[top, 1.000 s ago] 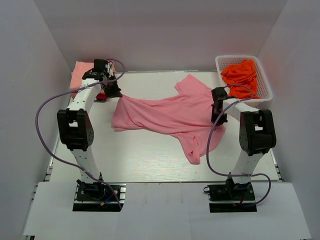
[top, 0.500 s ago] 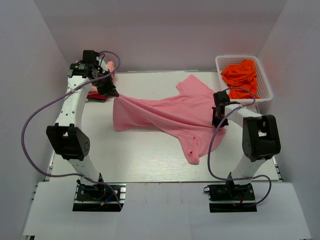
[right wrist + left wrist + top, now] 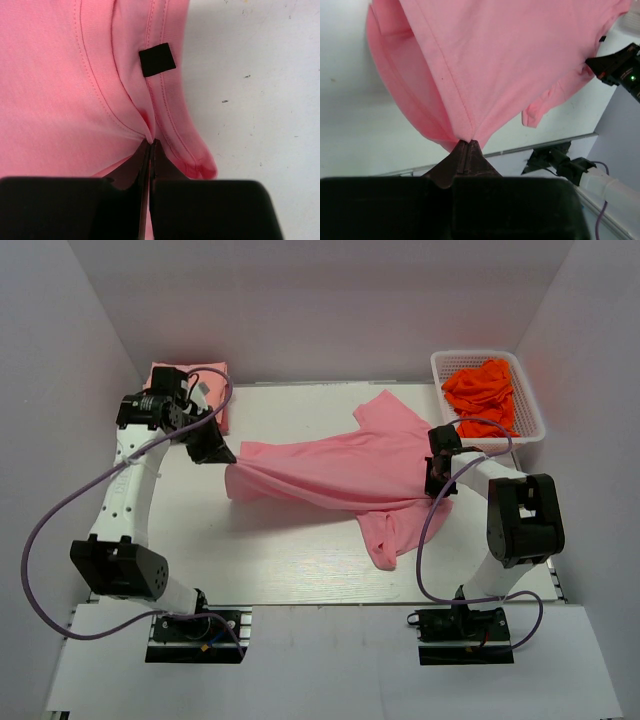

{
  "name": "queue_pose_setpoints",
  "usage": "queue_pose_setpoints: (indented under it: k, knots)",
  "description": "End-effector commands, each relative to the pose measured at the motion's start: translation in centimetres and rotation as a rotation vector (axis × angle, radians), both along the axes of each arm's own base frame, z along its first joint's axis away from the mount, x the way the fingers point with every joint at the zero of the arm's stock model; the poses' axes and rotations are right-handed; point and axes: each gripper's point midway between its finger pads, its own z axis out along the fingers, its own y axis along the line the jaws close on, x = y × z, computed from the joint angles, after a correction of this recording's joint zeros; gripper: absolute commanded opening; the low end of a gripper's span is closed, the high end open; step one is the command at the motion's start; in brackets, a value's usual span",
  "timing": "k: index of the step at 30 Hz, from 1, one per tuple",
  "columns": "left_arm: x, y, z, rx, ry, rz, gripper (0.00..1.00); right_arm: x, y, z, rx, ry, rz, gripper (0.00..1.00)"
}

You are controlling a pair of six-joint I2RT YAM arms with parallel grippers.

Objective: Fold and stack the t-shirts
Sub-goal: Flatten out the tshirt

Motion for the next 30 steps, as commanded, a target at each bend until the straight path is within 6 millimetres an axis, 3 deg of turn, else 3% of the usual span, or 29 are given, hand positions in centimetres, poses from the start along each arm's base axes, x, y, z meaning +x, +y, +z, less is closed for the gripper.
queue_pose_setpoints:
  k: [1, 4, 5, 7, 8, 12, 13, 14, 15, 16, 18, 19, 23, 26, 28, 30]
  knots:
    - [-3.5, -1.1, 0.9, -0.069, 0.042, -0.007, 0.00, -1.7, -0.3, -0.3, -0.001, 0.044, 0.000, 0.00]
    - [-6.2, -0.9, -0.4, -0.068, 0.124, 0.028, 0.00, -1.7, 0.0, -0.4, 0.008, 0.049, 0.002, 0.00]
    - [-7.4, -1.1, -1.9, -0.082, 0.185, 0.035, 0.00, -1.7, 0.0, -0.5, 0.014, 0.050, 0.003, 0.00]
    - [-9.3, -1.5, -2.9, -0.119, 0.238, 0.046, 0.00, -1.6, 0.1, -0.5, 0.014, 0.048, -0.001, 0.00]
    - [-10.7, -1.5, -5.0, -0.116, 0.321, 0.064, 0.00, -1.7, -0.1, -0.6, 0.007, 0.054, -0.008, 0.00]
    - [-14.7, -2.4, -8.1, -0.187, 0.514, 0.169, 0.00, -1.7, -0.5, -0.5, -0.015, 0.062, -0.023, 0.00]
    - [-15.2, -2.4, -8.5, -0.187, 0.533, 0.180, 0.06, -1.7, -0.6, -0.7, -0.019, 0.067, -0.032, 0.00]
    - [-15.3, -2.2, -8.9, -0.174, 0.541, 0.185, 0.52, -1.6, -0.3, -0.7, -0.006, 0.067, -0.030, 0.00]
    - [-15.2, -2.0, -9.3, -0.156, 0.559, 0.193, 0.67, -1.4, -0.4, -0.7, -0.009, 0.066, -0.035, 0.00]
    - [-14.5, -1.7, -9.7, -0.130, 0.576, 0.203, 0.99, -1.4, -0.2, -0.8, -0.009, 0.072, -0.032, 0.00]
    - [-12.6, -1.1, -9.1, -0.085, 0.528, 0.191, 0.99, -0.5, 0.0, -0.1, -0.004, 0.045, -0.022, 0.04]
    - [-11.6, -0.1, -9.3, -0.022, 0.504, 0.204, 0.99, 0.0, 0.2, 0.4, 0.003, 0.019, -0.013, 0.14]
    - [-5.1, 3.6, -9.2, 0.207, 0.396, 0.278, 0.99, 2.0, 1.4, 3.2, 0.043, -0.098, 0.084, 0.29]
    - [0.6, 5.2, -11.7, 0.292, 0.316, 0.308, 0.97, 4.3, 3.3, 6.1, 0.075, -0.221, 0.181, 0.38]
    - [4.7, 5.4, -13.7, 0.284, 0.250, 0.304, 0.88, 6.1, 4.2, 8.5, 0.079, -0.295, 0.223, 0.43]
    - [7.1, 5.8, -15.1, 0.312, 0.208, 0.301, 0.81, 8.0, 4.9, 10.5, 0.065, -0.357, 0.252, 0.44]
